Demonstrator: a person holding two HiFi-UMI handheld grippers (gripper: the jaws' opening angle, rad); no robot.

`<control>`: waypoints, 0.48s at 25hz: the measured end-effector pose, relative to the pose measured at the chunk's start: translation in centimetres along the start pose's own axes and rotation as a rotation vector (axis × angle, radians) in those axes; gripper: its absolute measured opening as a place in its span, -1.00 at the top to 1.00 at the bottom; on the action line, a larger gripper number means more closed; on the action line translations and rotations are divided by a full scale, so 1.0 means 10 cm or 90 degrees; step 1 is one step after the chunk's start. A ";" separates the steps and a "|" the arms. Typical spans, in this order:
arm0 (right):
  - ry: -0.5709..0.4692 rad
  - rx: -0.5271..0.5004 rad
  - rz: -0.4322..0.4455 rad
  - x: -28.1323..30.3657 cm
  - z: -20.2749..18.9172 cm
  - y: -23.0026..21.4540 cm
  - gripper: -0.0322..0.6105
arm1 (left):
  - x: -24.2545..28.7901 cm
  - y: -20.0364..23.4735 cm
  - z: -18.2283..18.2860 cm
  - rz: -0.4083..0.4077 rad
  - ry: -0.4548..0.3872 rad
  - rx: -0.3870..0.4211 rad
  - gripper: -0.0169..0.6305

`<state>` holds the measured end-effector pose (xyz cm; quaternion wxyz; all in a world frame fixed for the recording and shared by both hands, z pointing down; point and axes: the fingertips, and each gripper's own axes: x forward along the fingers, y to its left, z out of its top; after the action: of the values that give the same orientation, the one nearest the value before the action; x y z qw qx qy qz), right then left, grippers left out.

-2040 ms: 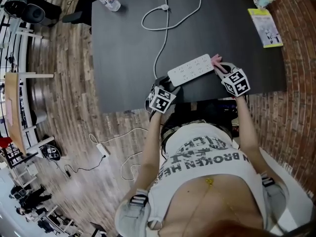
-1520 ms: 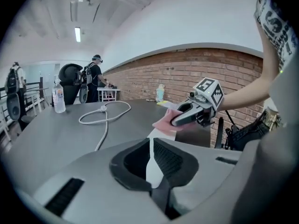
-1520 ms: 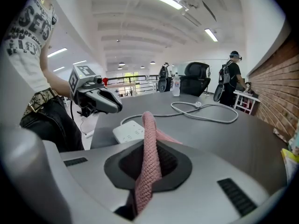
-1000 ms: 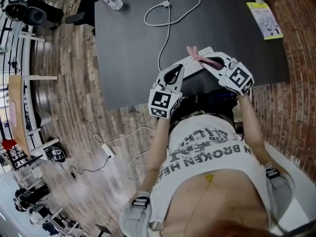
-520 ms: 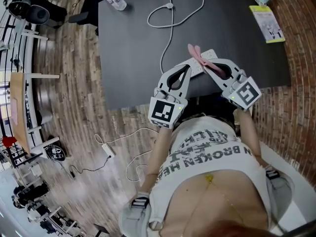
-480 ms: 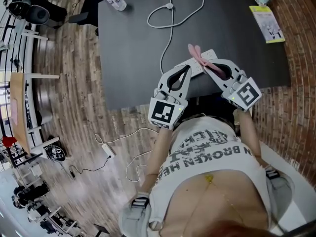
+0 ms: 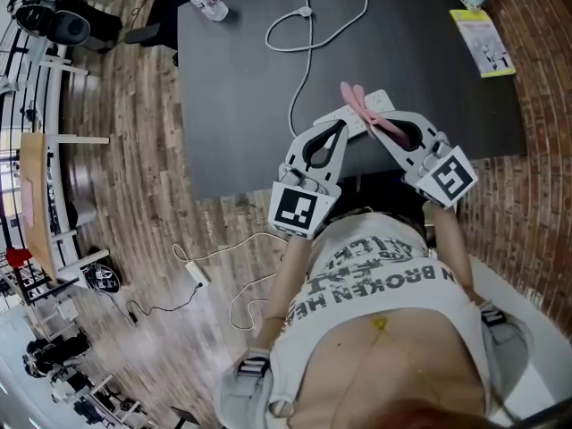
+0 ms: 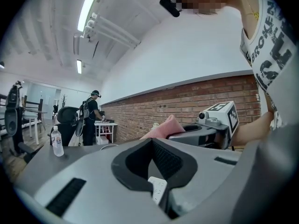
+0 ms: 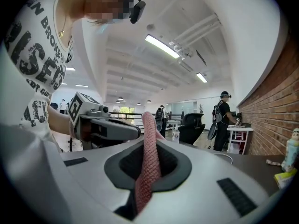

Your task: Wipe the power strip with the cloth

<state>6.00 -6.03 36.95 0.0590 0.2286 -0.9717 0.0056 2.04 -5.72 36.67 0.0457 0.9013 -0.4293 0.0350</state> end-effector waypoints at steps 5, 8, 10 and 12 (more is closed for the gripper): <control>-0.008 -0.004 -0.005 -0.03 0.04 0.00 0.85 | 0.01 -0.04 0.01 -0.003 0.003 0.000 0.92; -0.004 -0.006 -0.009 -0.05 0.05 0.00 0.85 | 0.03 -0.06 0.02 -0.008 0.003 0.004 0.92; -0.003 -0.008 -0.009 -0.05 0.05 0.01 0.85 | 0.03 -0.07 0.01 -0.011 0.005 0.005 0.92; -0.002 -0.009 -0.012 -0.05 0.05 0.00 0.85 | 0.03 -0.07 0.01 -0.013 0.006 0.004 0.92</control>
<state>6.32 -5.81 36.38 0.0589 0.2374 -0.9696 -0.0024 2.77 -5.57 36.56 0.0451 0.9057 -0.4197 0.0399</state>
